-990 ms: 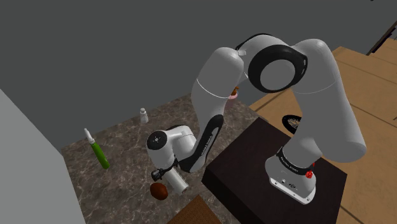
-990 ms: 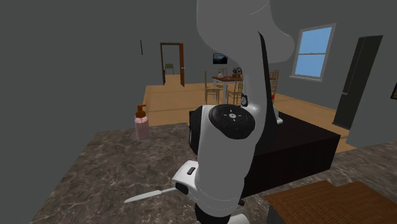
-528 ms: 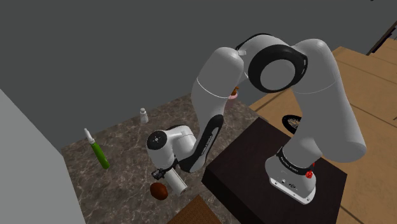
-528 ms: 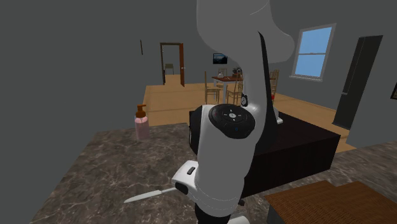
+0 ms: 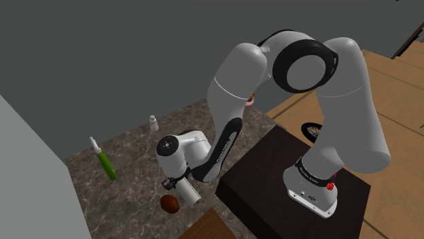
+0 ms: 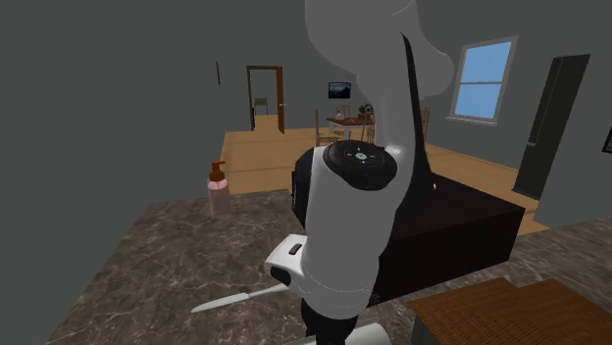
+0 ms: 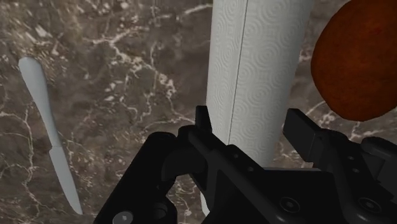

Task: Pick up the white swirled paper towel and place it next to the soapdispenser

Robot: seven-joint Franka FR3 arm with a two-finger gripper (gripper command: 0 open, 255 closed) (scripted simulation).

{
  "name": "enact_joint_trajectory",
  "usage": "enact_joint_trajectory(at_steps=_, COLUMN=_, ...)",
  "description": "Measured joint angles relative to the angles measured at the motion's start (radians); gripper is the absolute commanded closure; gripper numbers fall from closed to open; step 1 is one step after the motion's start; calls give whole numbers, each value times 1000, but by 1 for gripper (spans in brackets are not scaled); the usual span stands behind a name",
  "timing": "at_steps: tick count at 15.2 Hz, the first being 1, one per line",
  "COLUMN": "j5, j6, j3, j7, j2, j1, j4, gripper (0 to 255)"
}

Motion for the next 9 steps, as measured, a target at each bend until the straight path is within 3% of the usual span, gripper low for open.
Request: enact_joint_trajectory(at_steps=9, j5=53, j6=-66, j3=54, j7=-50, j2=-118, j1=-44, j4=-53, gripper=255)
